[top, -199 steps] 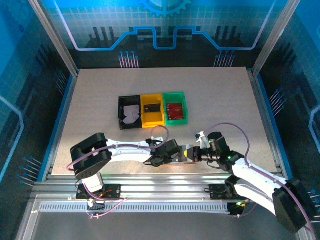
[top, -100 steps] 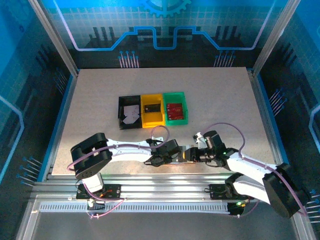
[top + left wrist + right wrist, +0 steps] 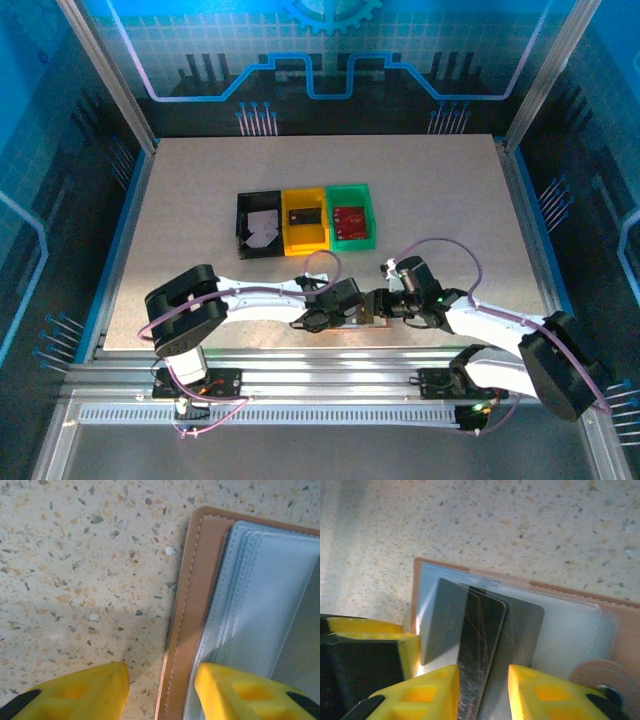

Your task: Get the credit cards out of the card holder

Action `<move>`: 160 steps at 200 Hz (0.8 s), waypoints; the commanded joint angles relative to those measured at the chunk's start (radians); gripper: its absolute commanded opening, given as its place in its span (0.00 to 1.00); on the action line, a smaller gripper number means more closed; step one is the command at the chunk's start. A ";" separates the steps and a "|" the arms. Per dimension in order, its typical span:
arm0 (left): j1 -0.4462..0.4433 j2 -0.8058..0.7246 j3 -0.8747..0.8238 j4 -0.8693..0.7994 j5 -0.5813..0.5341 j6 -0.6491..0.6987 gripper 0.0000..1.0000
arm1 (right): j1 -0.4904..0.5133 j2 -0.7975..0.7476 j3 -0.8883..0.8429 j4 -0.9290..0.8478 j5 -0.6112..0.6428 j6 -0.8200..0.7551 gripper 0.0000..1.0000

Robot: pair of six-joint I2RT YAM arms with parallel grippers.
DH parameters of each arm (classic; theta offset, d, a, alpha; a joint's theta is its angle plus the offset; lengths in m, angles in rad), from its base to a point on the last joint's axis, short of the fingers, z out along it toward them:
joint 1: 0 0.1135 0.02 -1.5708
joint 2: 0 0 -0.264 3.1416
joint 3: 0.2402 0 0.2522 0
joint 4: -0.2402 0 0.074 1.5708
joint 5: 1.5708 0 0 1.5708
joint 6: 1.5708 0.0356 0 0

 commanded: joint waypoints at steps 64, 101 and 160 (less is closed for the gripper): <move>-0.036 0.346 -0.073 0.446 0.290 -0.017 0.44 | 0.092 0.101 -0.003 0.129 0.021 0.036 0.30; -0.038 0.361 -0.069 0.453 0.296 -0.018 0.44 | 0.114 0.117 -0.005 0.151 0.026 0.039 0.26; -0.048 0.387 -0.081 0.483 0.307 -0.032 0.44 | 0.101 0.119 -0.016 0.151 0.032 0.053 0.25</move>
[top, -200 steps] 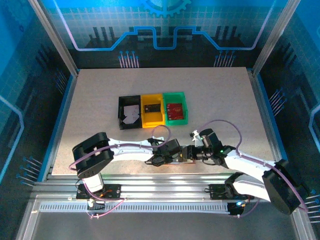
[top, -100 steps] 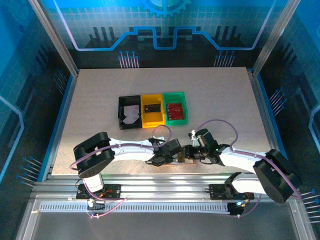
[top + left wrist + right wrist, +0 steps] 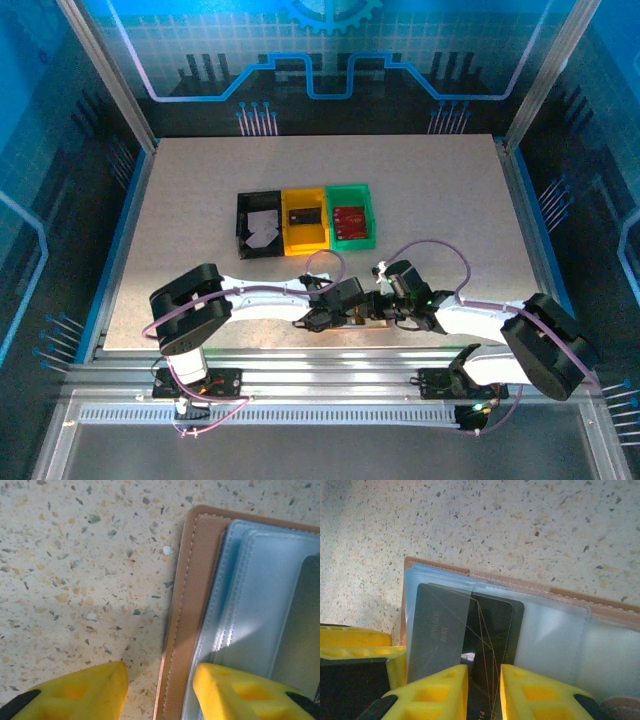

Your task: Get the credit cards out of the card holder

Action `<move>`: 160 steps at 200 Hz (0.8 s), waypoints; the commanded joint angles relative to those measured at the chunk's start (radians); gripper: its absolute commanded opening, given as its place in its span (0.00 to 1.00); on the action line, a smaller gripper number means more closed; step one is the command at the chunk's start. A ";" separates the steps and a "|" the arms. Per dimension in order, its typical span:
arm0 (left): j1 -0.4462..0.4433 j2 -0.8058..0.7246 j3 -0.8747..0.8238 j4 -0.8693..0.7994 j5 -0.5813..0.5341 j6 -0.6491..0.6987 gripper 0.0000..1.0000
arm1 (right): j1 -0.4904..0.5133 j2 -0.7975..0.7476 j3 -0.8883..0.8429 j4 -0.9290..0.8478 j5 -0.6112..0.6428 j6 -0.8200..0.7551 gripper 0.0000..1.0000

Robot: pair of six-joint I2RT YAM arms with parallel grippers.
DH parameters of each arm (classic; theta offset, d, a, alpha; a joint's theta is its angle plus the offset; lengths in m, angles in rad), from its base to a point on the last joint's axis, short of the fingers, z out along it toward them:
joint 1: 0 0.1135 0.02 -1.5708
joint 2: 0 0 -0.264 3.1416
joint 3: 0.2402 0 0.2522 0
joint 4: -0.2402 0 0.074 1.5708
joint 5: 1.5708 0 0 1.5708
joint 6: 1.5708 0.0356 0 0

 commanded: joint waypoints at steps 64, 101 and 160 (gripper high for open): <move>-0.046 0.375 -0.116 0.533 0.315 -0.034 0.44 | 0.014 0.023 0.022 -0.100 0.012 0.011 0.28; -0.046 0.381 -0.112 0.525 0.319 -0.035 0.44 | 0.014 -0.019 0.017 -0.146 0.041 0.010 0.28; -0.047 0.401 -0.100 0.511 0.329 -0.032 0.44 | 0.012 -0.073 0.015 -0.156 0.019 -0.010 0.30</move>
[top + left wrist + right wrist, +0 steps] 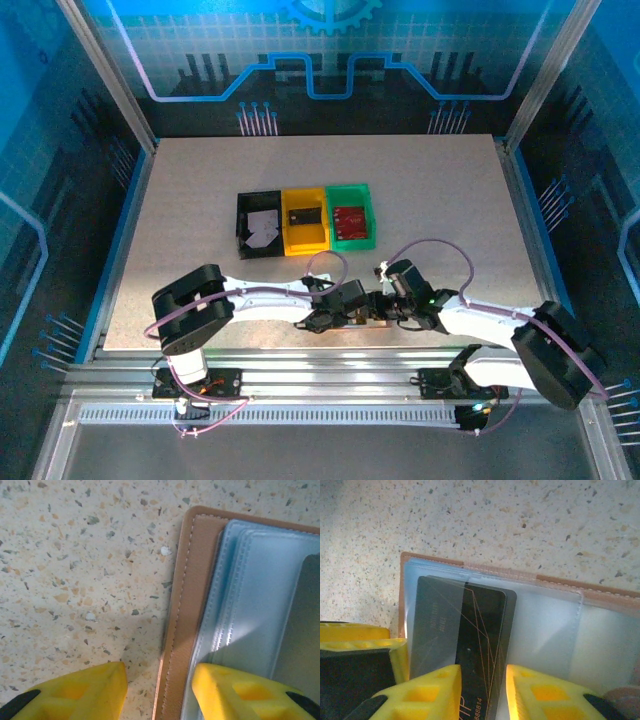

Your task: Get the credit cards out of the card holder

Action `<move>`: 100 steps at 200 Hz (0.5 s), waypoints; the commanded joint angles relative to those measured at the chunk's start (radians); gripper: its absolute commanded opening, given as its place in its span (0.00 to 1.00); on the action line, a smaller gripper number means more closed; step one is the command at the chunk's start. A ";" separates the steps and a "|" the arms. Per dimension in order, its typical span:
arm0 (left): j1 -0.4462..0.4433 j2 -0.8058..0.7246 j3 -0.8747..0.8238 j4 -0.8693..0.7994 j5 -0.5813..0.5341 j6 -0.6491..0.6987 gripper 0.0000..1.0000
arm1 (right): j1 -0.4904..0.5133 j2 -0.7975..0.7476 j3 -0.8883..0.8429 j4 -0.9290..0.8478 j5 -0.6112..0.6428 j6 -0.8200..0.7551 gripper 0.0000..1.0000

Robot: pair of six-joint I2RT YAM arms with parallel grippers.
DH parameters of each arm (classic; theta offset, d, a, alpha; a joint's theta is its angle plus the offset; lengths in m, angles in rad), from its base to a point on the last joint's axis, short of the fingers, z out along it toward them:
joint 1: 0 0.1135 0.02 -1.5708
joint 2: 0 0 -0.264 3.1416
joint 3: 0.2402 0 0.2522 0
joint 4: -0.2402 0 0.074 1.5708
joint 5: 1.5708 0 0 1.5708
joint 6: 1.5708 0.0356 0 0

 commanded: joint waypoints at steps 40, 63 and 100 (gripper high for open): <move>-0.036 0.402 -0.092 0.513 0.363 -0.028 0.44 | 0.011 0.059 -0.009 0.006 -0.038 -0.004 0.31; -0.038 0.405 -0.089 0.510 0.364 -0.028 0.44 | 0.011 0.097 -0.012 0.034 -0.059 0.006 0.31; -0.042 0.422 -0.084 0.514 0.372 -0.029 0.44 | 0.011 0.105 -0.042 0.126 -0.113 0.026 0.27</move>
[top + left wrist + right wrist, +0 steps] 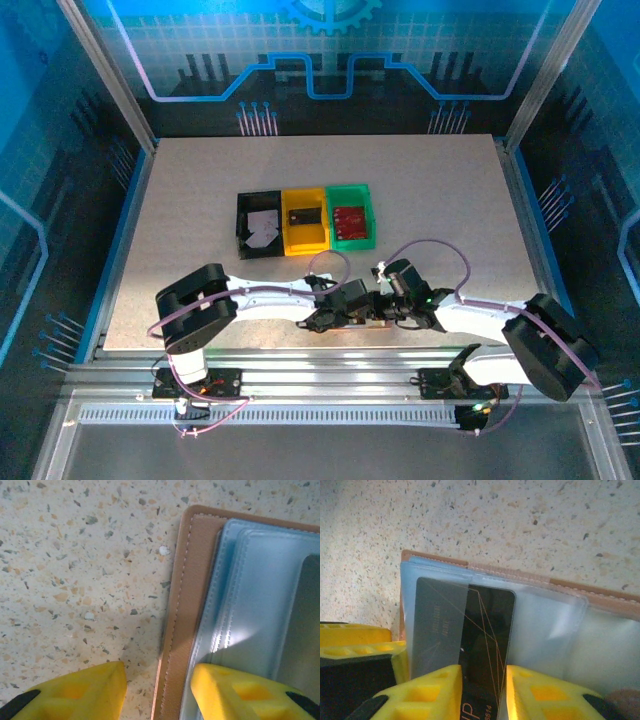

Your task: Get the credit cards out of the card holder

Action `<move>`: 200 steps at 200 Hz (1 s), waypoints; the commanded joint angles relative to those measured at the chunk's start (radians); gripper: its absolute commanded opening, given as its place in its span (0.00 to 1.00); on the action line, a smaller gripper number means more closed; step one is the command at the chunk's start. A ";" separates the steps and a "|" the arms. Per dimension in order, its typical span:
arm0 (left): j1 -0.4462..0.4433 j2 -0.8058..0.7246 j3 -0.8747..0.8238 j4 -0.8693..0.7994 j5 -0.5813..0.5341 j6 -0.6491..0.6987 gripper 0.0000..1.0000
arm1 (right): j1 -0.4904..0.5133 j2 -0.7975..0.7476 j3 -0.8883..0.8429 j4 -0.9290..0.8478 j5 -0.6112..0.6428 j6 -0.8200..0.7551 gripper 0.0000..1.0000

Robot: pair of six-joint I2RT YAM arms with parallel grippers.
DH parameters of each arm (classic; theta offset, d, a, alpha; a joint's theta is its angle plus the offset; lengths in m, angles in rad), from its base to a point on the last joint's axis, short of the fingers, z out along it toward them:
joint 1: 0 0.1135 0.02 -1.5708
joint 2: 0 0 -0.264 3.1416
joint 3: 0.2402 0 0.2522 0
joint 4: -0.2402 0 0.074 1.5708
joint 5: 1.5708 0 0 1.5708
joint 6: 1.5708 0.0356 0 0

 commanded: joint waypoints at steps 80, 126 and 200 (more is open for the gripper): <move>-0.047 0.431 -0.104 0.566 0.383 -0.036 0.44 | 0.012 -0.049 -0.087 0.165 -0.164 0.030 0.21; -0.047 0.432 -0.104 0.563 0.383 -0.035 0.44 | 0.012 -0.119 -0.098 0.172 -0.194 0.022 0.17; -0.046 0.426 -0.106 0.558 0.382 -0.033 0.44 | 0.012 -0.158 -0.103 0.140 -0.191 0.005 0.06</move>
